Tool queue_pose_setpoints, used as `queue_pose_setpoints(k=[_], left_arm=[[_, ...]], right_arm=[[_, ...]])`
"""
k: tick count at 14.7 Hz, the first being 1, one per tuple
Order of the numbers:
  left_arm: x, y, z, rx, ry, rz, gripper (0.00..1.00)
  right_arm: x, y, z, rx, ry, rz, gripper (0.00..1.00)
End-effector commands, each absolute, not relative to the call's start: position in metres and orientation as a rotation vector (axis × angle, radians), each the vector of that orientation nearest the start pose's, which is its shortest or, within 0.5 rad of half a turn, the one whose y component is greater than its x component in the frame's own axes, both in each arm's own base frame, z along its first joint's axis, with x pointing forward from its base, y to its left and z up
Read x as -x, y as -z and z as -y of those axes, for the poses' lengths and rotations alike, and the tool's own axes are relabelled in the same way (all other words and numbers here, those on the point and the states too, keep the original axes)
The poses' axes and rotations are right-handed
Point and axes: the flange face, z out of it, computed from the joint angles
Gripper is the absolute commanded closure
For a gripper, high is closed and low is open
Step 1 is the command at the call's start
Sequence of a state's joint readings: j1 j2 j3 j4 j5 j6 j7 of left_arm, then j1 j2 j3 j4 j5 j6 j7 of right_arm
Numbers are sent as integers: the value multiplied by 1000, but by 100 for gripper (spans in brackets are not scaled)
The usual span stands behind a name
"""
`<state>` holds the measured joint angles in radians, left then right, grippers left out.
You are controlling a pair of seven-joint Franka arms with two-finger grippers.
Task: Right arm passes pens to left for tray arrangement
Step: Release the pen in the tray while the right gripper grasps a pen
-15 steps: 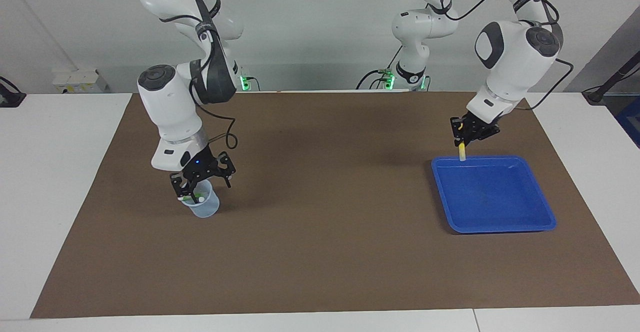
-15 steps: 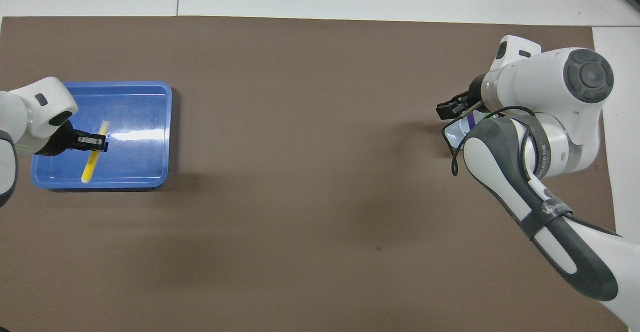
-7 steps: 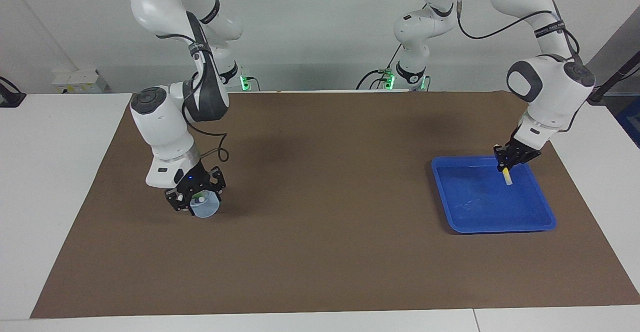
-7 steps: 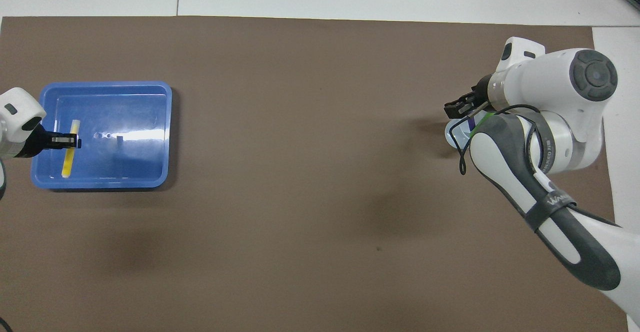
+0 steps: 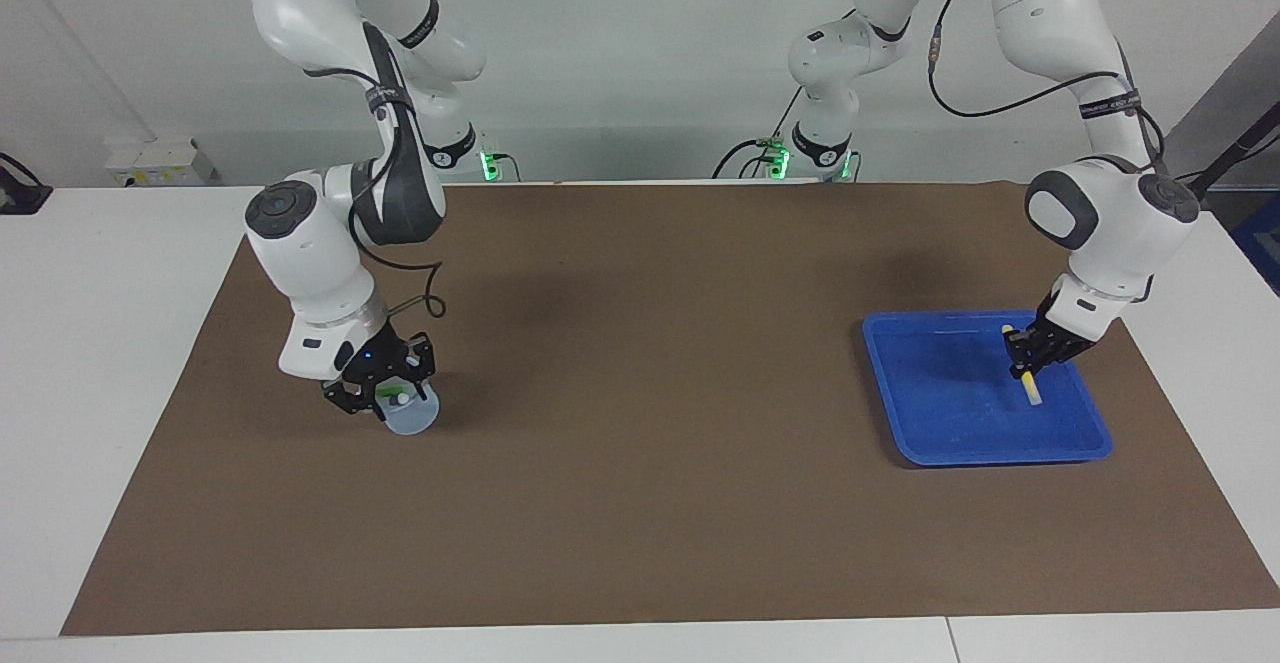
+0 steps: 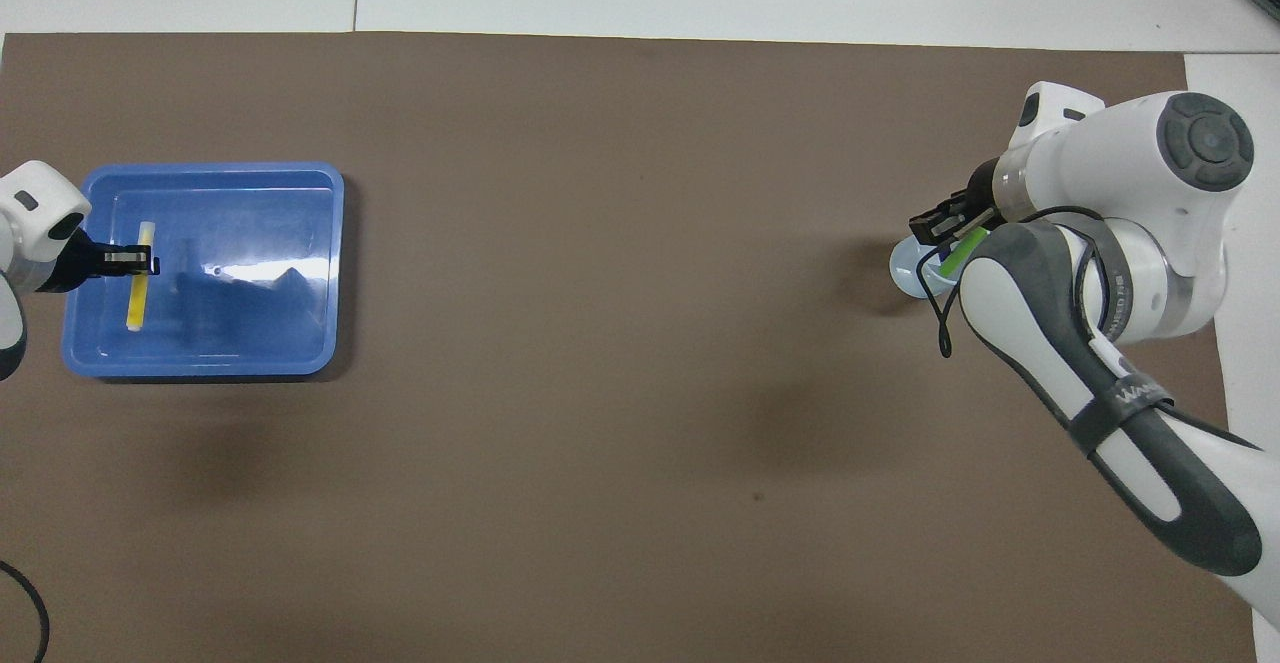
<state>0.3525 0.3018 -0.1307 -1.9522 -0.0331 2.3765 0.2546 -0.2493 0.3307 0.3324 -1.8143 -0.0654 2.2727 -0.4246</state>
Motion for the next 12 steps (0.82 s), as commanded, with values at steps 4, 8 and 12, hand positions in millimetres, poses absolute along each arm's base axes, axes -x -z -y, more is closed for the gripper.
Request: queue_pose_setpoints(k=[4,8,12], left_arm=[[-614,-322,-163,3148,286,110,100],[-616,-313,-172,3137,314,120,100],[-617,-310,-172,3126,347,106,100]], right_arm=[[-646,-390,-33,2988,212,833,48],[-646,-391,-35,2988,221,831,60],[-645,-387,-37,2989,224,825,60]])
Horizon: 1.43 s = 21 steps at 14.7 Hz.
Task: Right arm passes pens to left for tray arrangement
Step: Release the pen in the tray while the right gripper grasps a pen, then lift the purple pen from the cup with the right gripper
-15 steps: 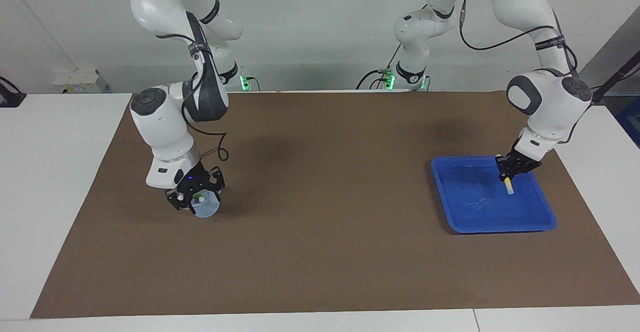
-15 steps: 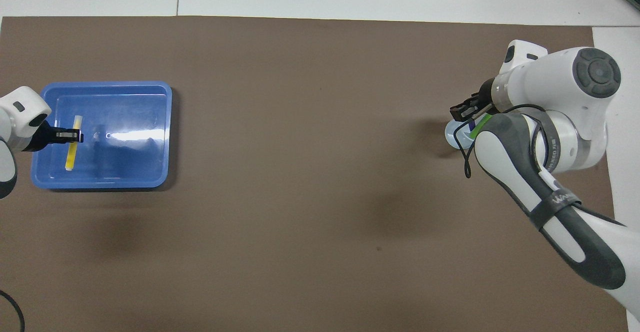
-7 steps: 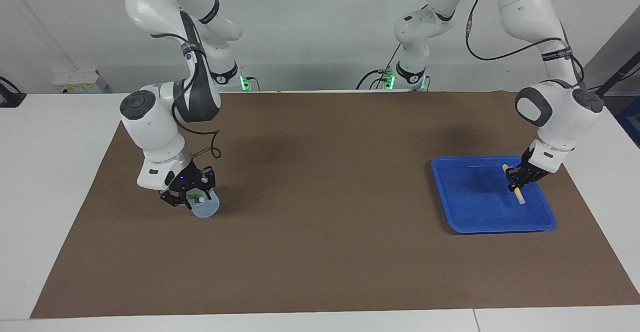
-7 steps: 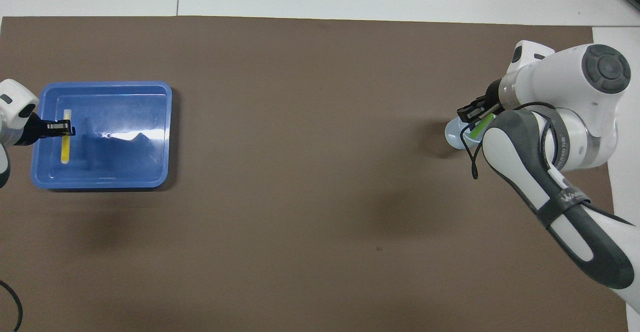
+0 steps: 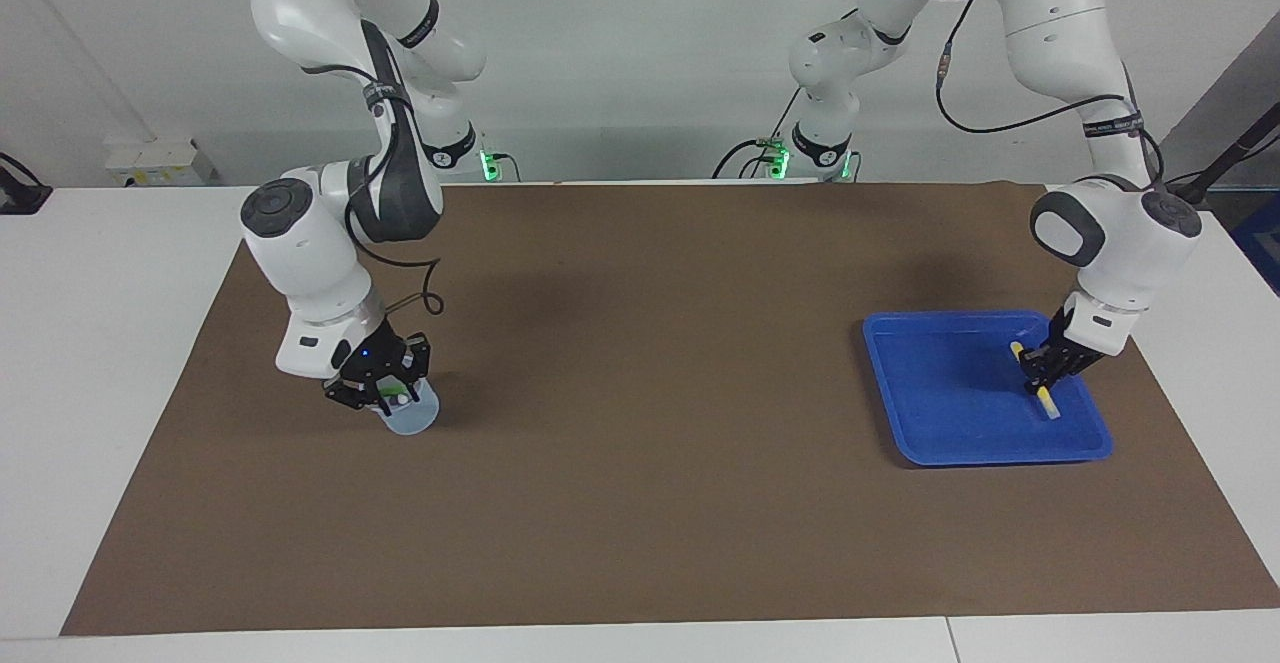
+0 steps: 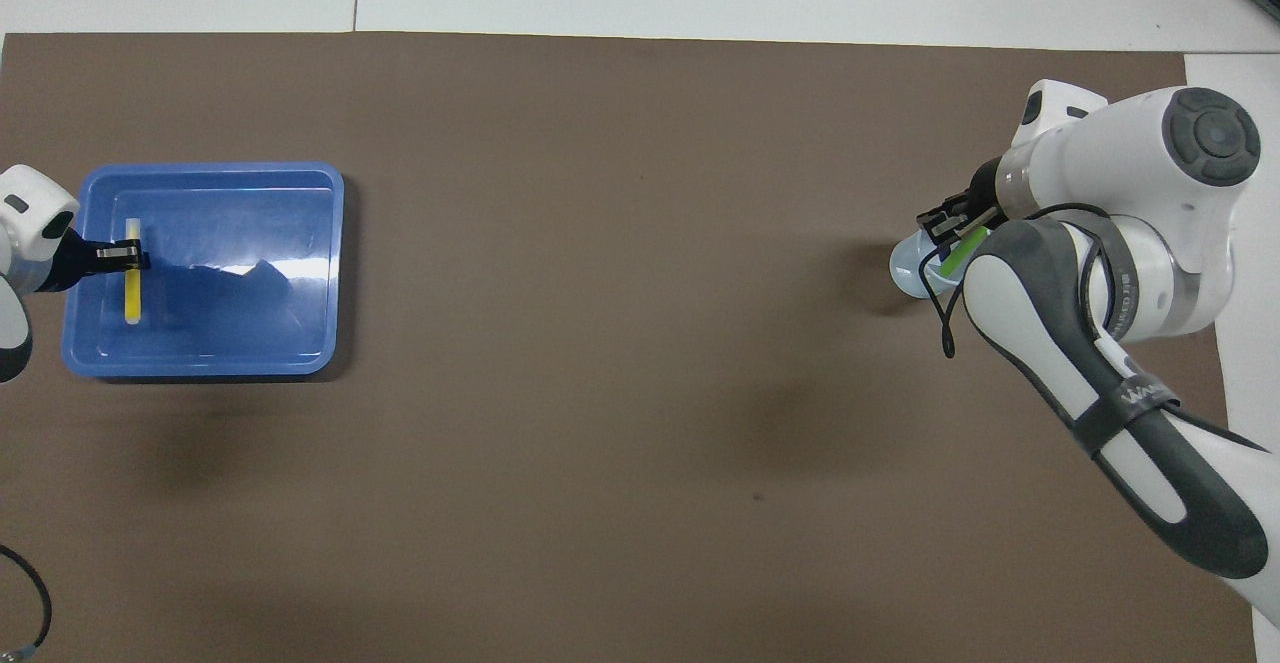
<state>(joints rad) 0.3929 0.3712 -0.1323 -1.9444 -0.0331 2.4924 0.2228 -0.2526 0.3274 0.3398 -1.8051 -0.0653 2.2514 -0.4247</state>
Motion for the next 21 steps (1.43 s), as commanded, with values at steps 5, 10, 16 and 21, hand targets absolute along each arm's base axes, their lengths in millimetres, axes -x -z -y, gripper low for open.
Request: queue_pose_setpoints(k=[5,10,16,21], left_arm=[[-618,-306,-172,3120,339,-21,100],[-618,-302,-168,3119,340,-59,100],[-618,-301,-164,3126,320,-67,0],[-618,-301,-163,3125,322,-70,0]], right_arm=[[-644,-386,-36,2989,219,824,67],[-643,-386,-37,2988,210,822,88],[-645,-391,-36,2978,196,807,100],[-653,-442,-46,2971,199,856,100]])
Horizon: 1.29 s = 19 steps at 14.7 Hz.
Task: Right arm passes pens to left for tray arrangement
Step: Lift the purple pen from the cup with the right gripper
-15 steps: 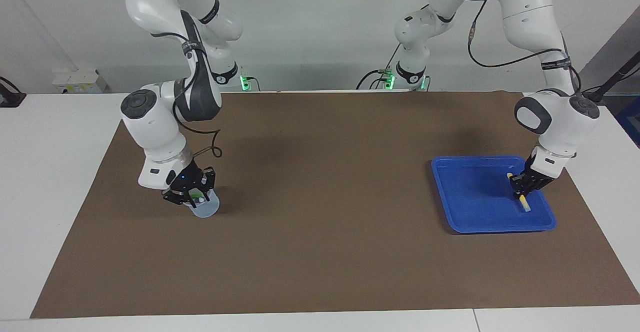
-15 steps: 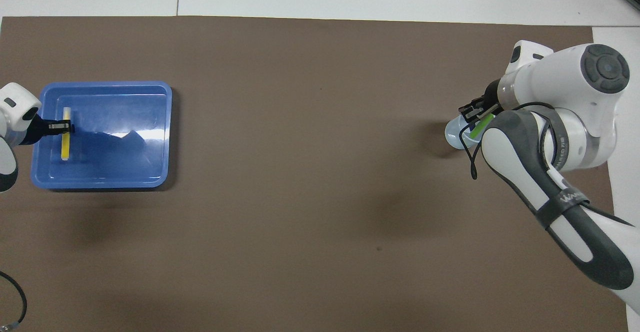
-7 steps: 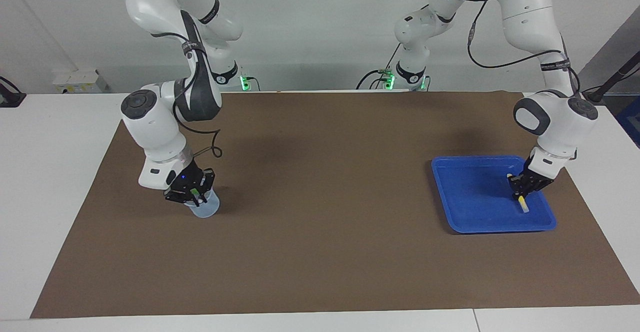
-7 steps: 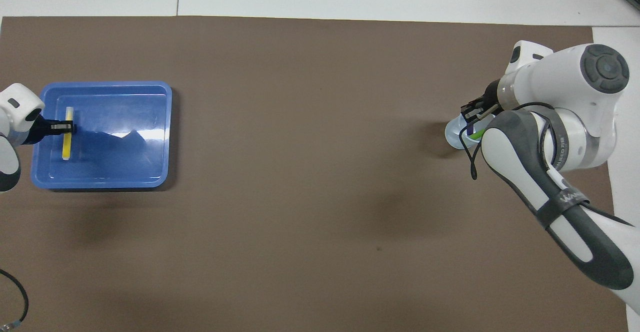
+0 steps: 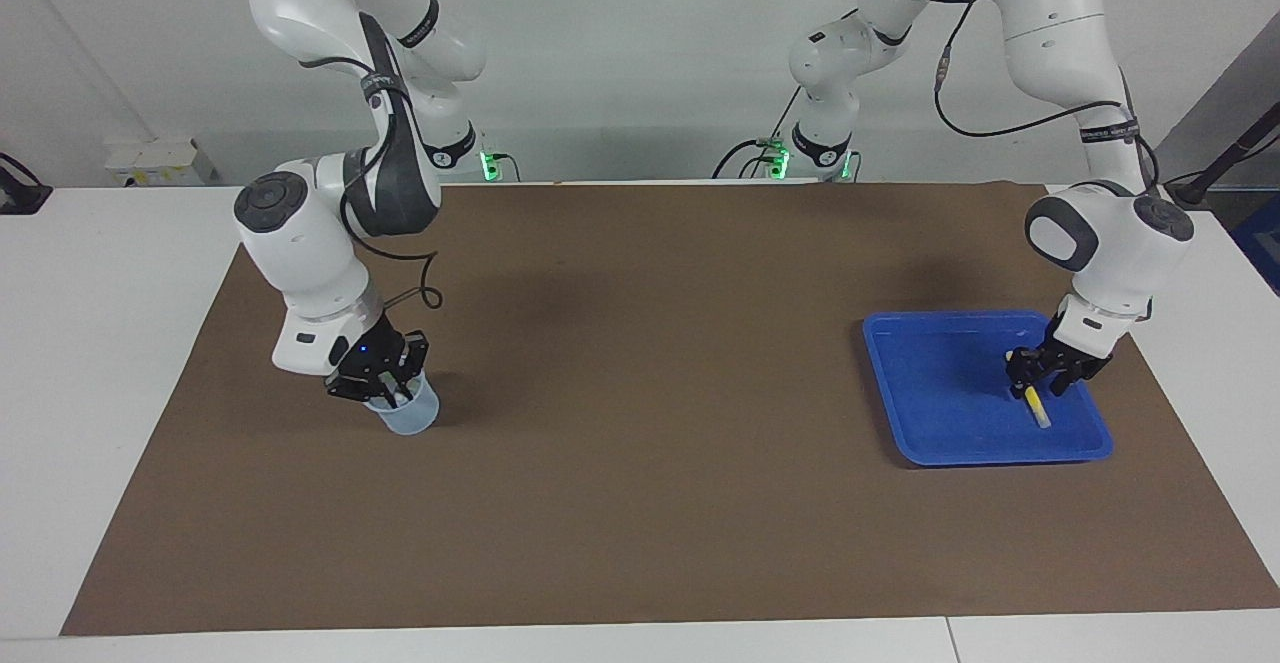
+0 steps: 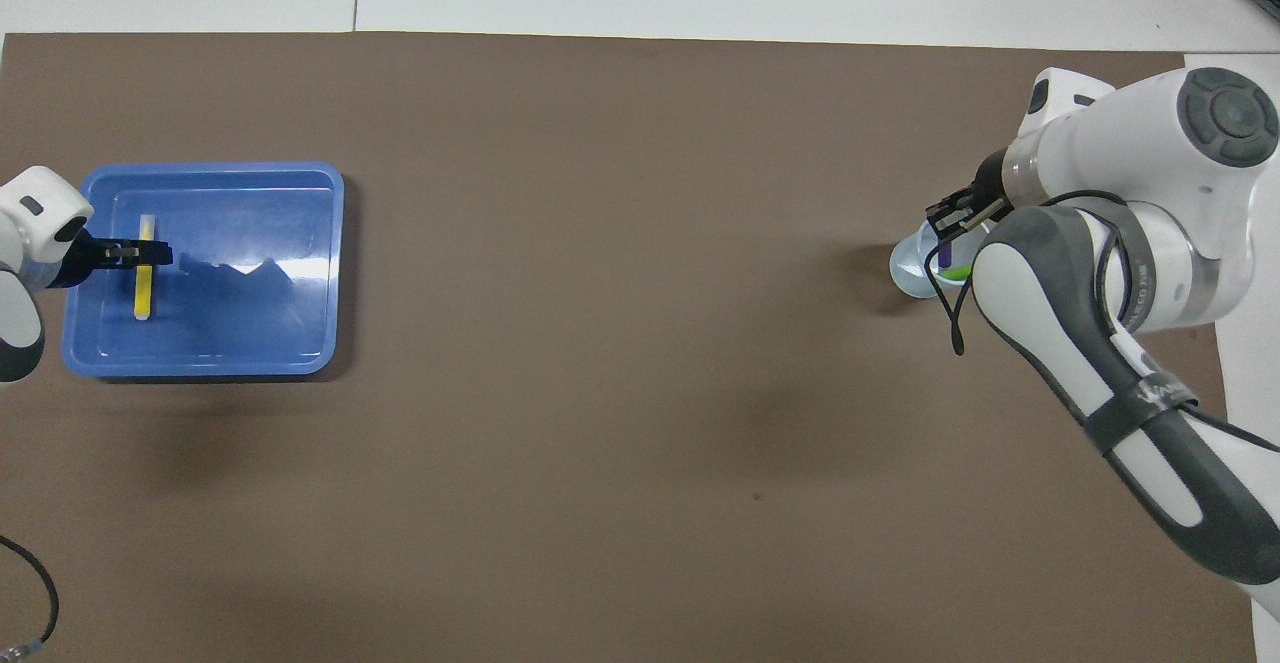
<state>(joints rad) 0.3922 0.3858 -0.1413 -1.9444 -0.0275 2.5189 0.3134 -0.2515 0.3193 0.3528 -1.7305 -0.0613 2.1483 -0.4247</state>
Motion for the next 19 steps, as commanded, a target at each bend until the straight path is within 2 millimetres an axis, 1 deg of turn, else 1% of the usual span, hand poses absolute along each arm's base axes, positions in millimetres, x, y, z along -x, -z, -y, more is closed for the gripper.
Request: queue_pose_setpoints(k=[1,2,4,6,8,9,10,11,13,15,16,17,19], left_arm=[[-618,-301,-163,3125,322,-67,0],[-618,-301,-163,3126,320,-70,0],[-618,-302,-162,3127,318,-72,0],[-618,-303,-162,3129,308,-73,0],[-619,-314,-175,3110,363,-43,0],[-619,-317,-177,3108,370,-32,0],[-620,-319,-172,3107,375,-44,0],[-621,-321,-171,3104,383,-51,0],[-627,-334,-176,3080,453,-42,0],[-632,-357,-174,3062,491,-57,0],[-630,-366,-172,3061,489,-61,0],[-629,-370,-171,3066,477,-56,0],[-628,-377,-176,3083,486,34,0]], right_arm=[[-654,-456,-49,2972,207,871,100],[-653,-469,-51,2972,206,884,100],[-648,-499,-66,2966,215,927,100],[-639,-536,-82,2969,260,975,100],[-630,-562,-103,2956,298,1025,100],[-627,-571,-110,2948,302,1023,100],[-624,-576,-118,2937,297,1011,100],[-621,-579,-131,2932,301,984,100],[-612,-584,-163,2926,303,873,100],[-602,-590,-195,2891,293,669,100],[-598,-592,-207,2884,286,568,100],[-595,-591,-219,2870,265,464,100],[-593,-595,-233,2832,270,305,100]])
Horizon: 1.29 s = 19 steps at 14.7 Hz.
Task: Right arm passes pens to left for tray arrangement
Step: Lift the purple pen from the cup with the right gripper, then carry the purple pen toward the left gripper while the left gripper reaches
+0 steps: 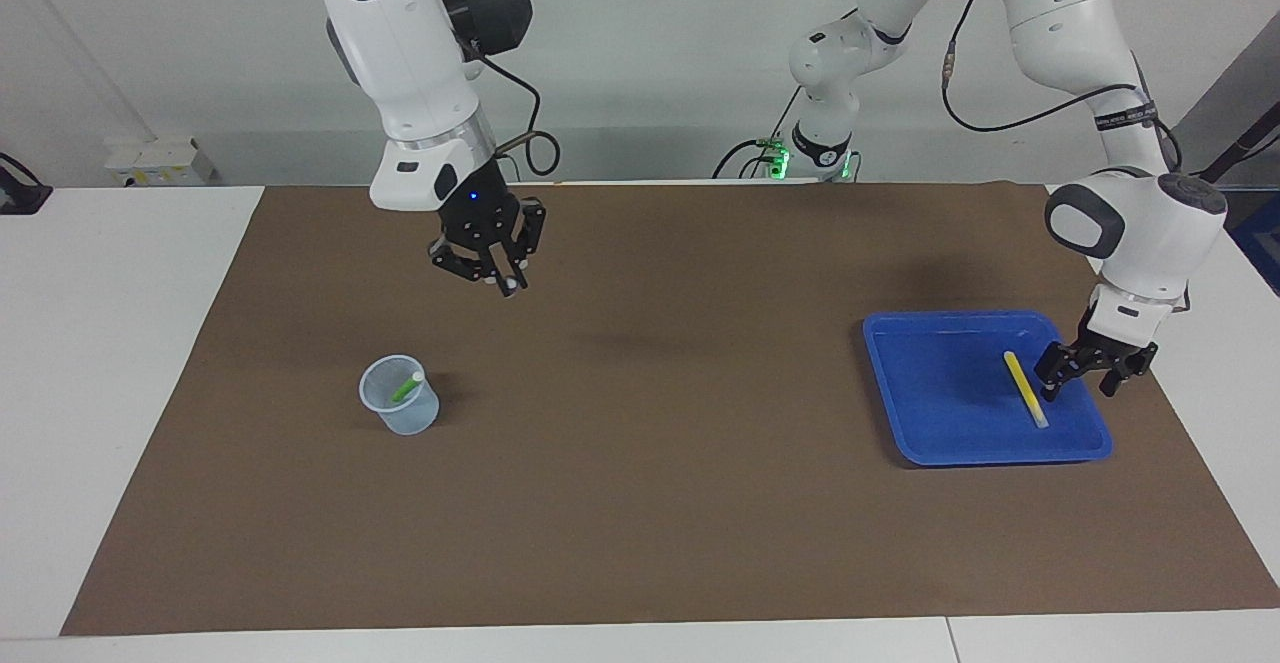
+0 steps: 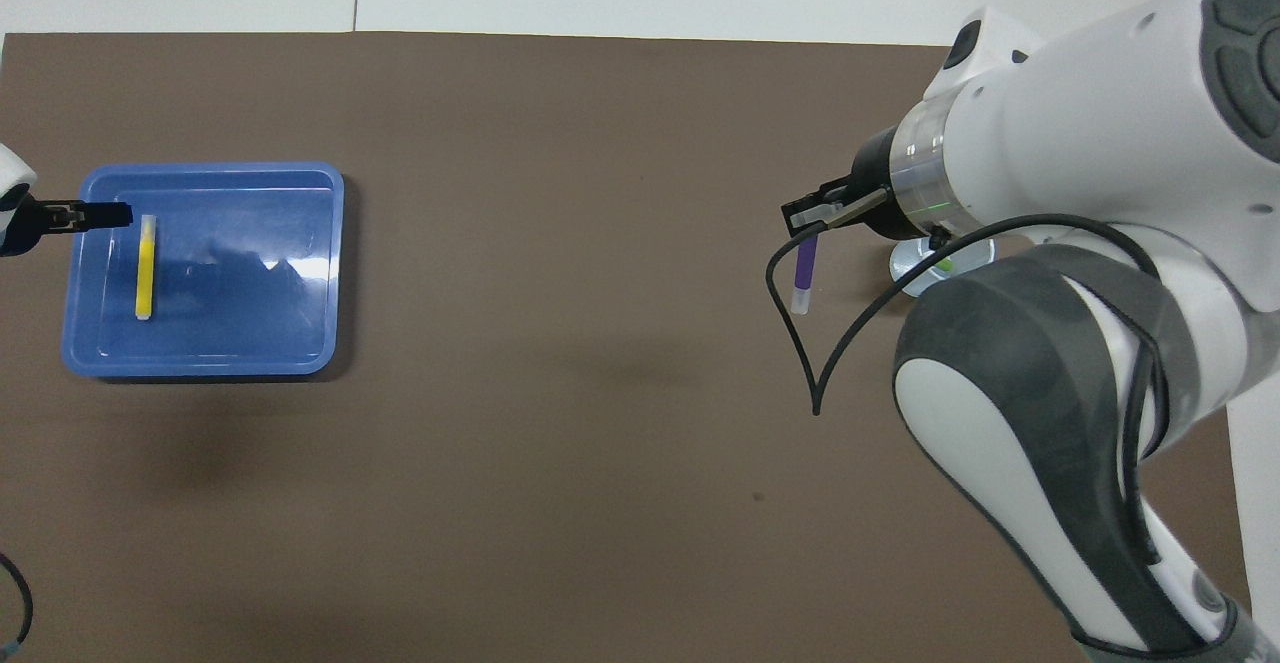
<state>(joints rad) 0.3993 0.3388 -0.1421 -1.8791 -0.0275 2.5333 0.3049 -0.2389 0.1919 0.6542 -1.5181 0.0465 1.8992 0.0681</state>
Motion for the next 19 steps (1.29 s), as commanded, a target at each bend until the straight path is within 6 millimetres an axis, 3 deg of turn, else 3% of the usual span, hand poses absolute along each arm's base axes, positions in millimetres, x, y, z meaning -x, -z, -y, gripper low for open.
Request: queue_pose_setpoints(k=[1,5,10,12,16,19], left_arm=[[-627,-378,-175,3101,473,101,0],[-623,-398,-152,3182,375,511,0],[-620,-420,-94,3220,77,1116,0],[-619,-433,-63,3209,-23,1360,0],[-608,-465,-19,3029,-294,1879,0],[-602,-483,1,2905,-465,2111,0]], right_arm=[[-589,-598,-247,2795,269,261,100],[-582,-603,-275,2734,270,15,100],[-566,-608,-325,2583,231,-337,100],[-563,-608,-332,2531,208,-479,100],[-557,-609,-347,2408,131,-653,100],[-549,-606,-361,2381,109,-694,100]])
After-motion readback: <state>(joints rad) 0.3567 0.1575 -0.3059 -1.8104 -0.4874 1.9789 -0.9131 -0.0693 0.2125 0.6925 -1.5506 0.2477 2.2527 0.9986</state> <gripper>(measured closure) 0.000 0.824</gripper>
